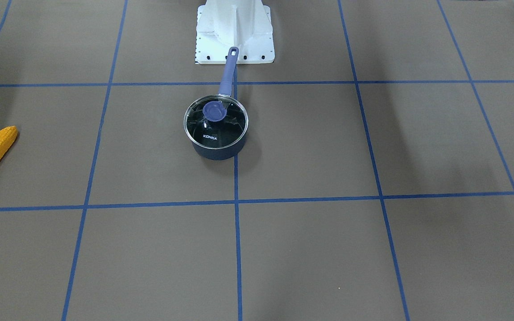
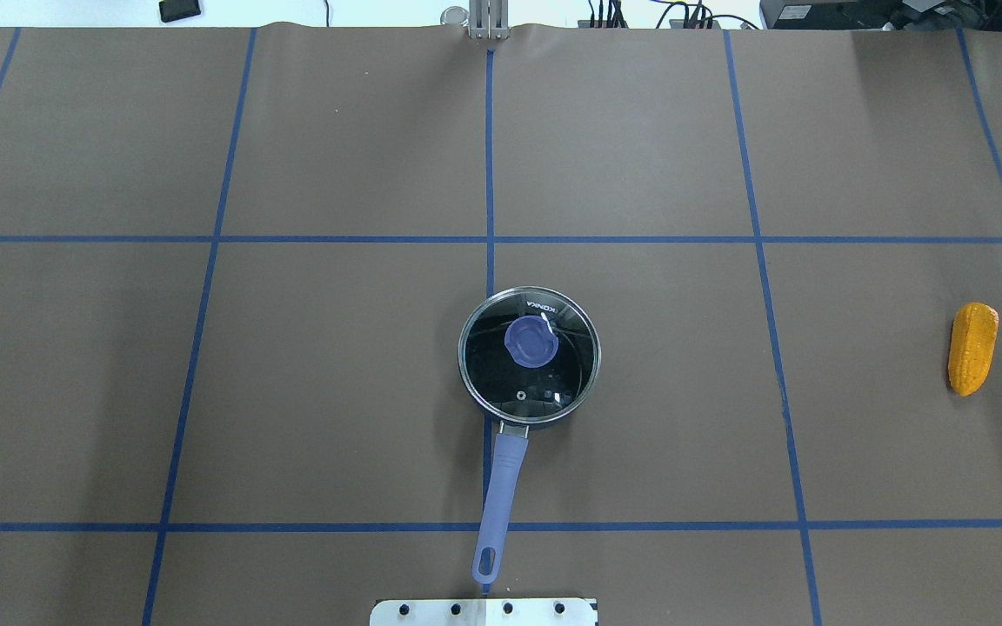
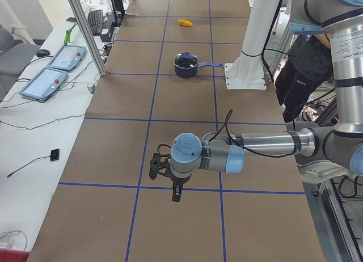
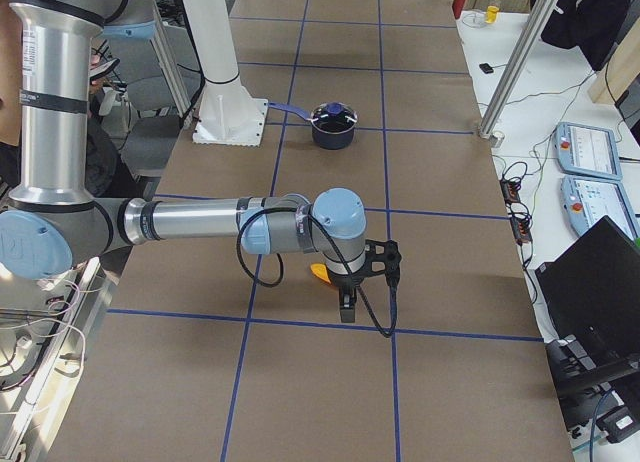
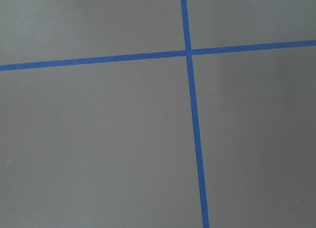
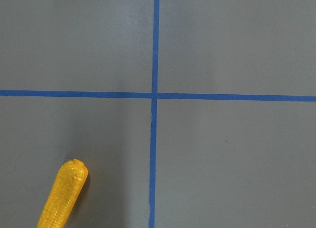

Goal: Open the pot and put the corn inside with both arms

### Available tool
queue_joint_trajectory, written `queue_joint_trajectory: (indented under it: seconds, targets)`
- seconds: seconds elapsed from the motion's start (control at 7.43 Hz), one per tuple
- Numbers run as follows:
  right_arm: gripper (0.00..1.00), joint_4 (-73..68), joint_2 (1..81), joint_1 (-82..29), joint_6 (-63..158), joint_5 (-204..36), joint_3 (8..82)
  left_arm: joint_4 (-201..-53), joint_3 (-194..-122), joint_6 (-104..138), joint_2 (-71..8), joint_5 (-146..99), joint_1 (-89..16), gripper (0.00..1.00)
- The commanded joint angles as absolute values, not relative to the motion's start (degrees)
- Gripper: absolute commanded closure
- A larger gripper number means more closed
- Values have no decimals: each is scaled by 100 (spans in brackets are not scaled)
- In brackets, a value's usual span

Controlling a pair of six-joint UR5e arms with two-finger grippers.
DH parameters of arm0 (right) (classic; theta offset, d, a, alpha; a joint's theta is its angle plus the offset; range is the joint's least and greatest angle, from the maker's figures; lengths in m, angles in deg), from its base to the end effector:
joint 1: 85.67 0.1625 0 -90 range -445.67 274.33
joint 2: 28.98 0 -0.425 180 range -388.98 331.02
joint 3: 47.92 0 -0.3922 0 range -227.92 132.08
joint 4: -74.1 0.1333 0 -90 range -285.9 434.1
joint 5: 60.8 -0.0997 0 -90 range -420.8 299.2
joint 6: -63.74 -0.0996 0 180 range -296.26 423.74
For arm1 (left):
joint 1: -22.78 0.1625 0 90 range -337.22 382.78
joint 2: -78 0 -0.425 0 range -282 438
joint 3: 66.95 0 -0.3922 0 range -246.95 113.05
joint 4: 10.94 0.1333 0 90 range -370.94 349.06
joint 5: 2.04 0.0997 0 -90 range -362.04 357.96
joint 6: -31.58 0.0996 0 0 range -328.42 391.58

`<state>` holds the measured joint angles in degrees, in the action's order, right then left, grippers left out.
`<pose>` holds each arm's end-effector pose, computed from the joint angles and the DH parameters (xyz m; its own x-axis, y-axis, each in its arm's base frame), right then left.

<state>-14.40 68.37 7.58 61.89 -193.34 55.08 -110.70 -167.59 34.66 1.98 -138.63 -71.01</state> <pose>0.0910 -0.4395 0.6058 0.7382 -0.0102 0.6745 -0.0801 0.9915 0.1027 -0.0870 -0.3907 0.6546 0.6936 0.0889 -0.7148 0.0285 0.9882 0.1504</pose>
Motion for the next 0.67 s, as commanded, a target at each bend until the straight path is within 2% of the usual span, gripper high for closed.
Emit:
queue_joint_trajectory:
  seconds: [0.0,0.27,0.54]
  targets:
    - [0,-1440,6832,758,6189,-19334,5509,-11061,-16785,3422,198,-13871,-7100,2]
    - [0,-1110,6884,758,6242,-19334,5526,-11244,-16881,3657,198,-13802,-7109,2]
    - [0,-729,6833,741,6189,-19360,5526,-12303,-16960,3738,154,-13801,-7109,2]
